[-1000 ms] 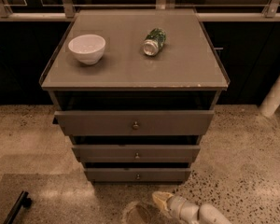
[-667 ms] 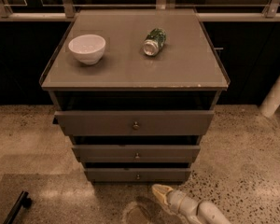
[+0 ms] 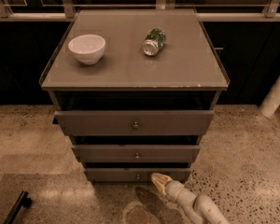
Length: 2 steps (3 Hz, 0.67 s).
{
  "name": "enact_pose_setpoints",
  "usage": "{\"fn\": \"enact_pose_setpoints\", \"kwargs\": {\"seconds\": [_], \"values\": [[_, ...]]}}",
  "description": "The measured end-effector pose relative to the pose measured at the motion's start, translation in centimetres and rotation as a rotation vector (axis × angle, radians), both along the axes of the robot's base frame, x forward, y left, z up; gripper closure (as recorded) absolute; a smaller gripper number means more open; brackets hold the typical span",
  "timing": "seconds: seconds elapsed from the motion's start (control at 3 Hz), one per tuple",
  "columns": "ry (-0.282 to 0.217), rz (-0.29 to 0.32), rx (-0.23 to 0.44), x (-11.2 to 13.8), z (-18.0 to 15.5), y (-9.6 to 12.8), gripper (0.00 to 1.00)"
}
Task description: Open bottom drawer
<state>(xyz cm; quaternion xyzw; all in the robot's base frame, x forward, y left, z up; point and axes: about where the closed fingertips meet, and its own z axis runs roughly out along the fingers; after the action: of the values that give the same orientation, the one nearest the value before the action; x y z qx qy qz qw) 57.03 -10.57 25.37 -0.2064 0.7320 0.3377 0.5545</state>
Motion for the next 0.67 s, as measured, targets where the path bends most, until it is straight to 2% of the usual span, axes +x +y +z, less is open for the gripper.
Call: {"fn": "enact_pose_setpoints", "kwargs": {"seconds": [0.33, 0.67], "values": [[-0.040, -0.010, 0.013, 2.99, 0.35, 0.20, 1.00], [-0.039, -0.005, 0.008, 3.45, -0.11, 0.46, 1.00]]}}
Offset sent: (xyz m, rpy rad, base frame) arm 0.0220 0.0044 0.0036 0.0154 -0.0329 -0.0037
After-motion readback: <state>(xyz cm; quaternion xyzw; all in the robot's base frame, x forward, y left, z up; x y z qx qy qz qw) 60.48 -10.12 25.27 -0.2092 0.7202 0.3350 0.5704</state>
